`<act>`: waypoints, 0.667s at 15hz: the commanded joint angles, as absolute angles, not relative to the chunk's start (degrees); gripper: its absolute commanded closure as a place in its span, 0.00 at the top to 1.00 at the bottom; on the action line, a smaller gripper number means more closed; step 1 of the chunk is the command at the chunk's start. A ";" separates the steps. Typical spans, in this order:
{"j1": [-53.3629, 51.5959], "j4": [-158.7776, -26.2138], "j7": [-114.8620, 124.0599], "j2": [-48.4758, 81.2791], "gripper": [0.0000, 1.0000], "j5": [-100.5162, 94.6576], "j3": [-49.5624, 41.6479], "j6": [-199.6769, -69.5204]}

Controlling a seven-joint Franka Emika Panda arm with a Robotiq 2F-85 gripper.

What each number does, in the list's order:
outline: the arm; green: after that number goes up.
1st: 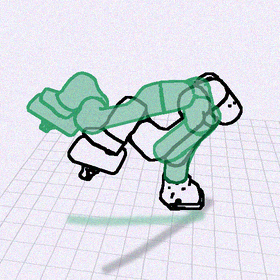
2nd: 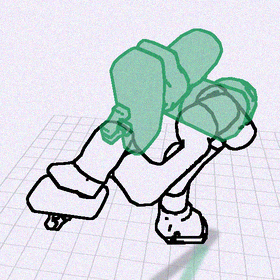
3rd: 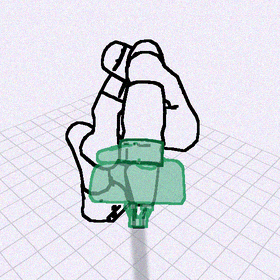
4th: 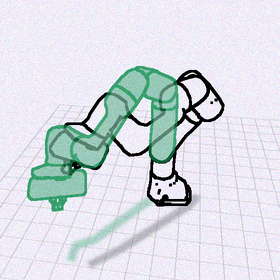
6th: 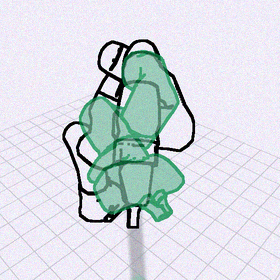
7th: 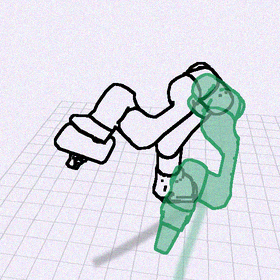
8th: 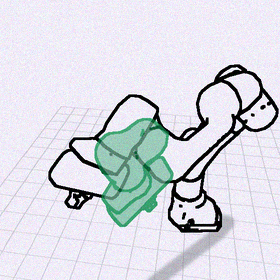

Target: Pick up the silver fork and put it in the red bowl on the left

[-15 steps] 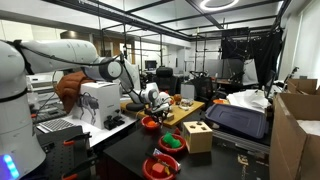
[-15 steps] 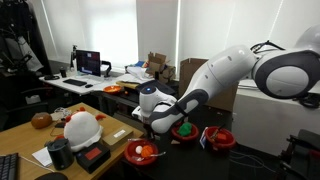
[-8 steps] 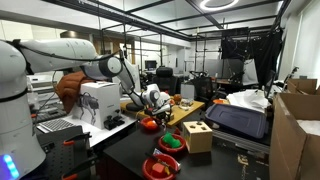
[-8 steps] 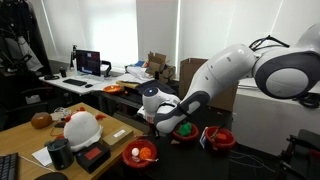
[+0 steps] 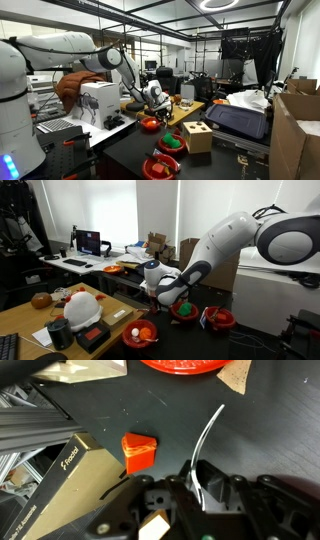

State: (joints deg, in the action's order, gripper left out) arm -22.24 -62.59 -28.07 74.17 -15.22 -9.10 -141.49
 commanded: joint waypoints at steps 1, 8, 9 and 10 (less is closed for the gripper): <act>-22.26 -70.42 -29.69 67.89 0.03 -15.05 -7.30 -142.90; -20.43 -73.12 -35.96 65.38 0.03 -14.56 -1.44 -143.15; -20.10 -72.96 -36.77 65.45 0.03 -14.50 -0.66 -143.20; -19.77 -72.70 -37.63 65.62 0.03 -14.44 0.11 -143.06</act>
